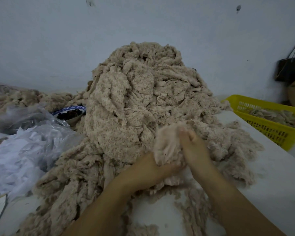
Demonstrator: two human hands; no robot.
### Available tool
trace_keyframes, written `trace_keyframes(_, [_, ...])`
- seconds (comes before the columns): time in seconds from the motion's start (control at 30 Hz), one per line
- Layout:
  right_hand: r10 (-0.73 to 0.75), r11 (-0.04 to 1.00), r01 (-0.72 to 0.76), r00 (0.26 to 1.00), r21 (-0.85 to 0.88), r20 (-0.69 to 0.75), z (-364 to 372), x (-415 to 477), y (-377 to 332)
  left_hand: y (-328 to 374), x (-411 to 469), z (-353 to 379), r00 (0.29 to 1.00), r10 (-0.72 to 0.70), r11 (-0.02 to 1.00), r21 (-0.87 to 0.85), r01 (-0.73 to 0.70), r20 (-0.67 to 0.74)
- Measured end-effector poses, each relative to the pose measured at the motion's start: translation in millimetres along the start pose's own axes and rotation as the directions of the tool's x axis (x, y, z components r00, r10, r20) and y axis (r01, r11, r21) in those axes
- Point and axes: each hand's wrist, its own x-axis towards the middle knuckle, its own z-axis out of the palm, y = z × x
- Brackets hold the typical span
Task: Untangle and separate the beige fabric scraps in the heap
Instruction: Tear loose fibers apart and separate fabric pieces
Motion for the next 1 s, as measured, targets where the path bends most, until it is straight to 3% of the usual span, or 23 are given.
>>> trace_keyframes(0.1, [0.146, 0.974, -0.130, 0.987, 0.185, -0.071, -9, 5, 2, -2, 1, -3, 0.997, -0.074, 0.997, 0.032, 0.074, -0.023])
trace_keyframes(0.27, [0.098, 0.968, -0.078, 0.993, 0.238, -0.071, -7, 4, 1, -4, -5, -5, 0.972, -0.200, 0.946, -0.281, 0.160, -0.120])
trace_keyframes(0.43, [0.142, 0.948, -0.120, 0.988, 0.295, -0.055, -12, -1, -2, -12, 2, -17, 0.938, -0.265, 0.781, -0.620, 0.075, -0.221])
trace_keyframes(0.57, [0.193, 0.882, -0.175, 0.981, 0.437, 0.002, -17, -1, -6, -10, 5, -23, 0.941, -0.251, 0.672, -0.741, 0.000, -0.228])
trace_keyframes(0.67, [0.214, 0.911, -0.224, 0.975, 0.347, 0.067, -17, -1, -4, -10, 6, -22, 0.903, -0.317, 0.701, -0.713, 0.016, -0.291])
trace_keyframes(0.73, [0.217, 0.937, -0.237, 0.971, 0.255, 0.104, -13, -1, 0, -9, 7, -25, 0.863, -0.350, 0.806, -0.587, 0.078, -0.365])
trace_keyframes(0.8, [0.179, 0.981, -0.188, 0.971, 0.039, 0.160, -7, -1, 4, -2, 10, -29, 0.800, -0.321, 0.907, -0.407, 0.105, -0.507])
trace_keyframes(0.87, [0.115, 0.970, -0.050, 0.956, -0.239, 0.269, 1, -3, 8, 7, 27, -28, 0.751, -0.275, 0.935, -0.349, 0.064, -0.600])
trace_keyframes(0.9, [0.082, 0.942, 0.038, 0.938, -0.333, 0.338, 5, -5, 10, 16, 39, -26, 0.787, -0.257, 0.928, -0.372, 0.038, -0.561])
trace_keyframes(0.97, [0.029, 0.904, 0.168, 0.893, -0.393, 0.448, 12, -11, 14, 40, 59, -17, 0.937, -0.186, 0.871, -0.492, 0.017, -0.297])
trace_keyframes(1.0, [0.014, 0.902, 0.192, 0.882, -0.387, 0.471, 13, -13, 16, 48, 69, -14, 0.975, -0.154, 0.846, -0.531, 0.045, -0.163])
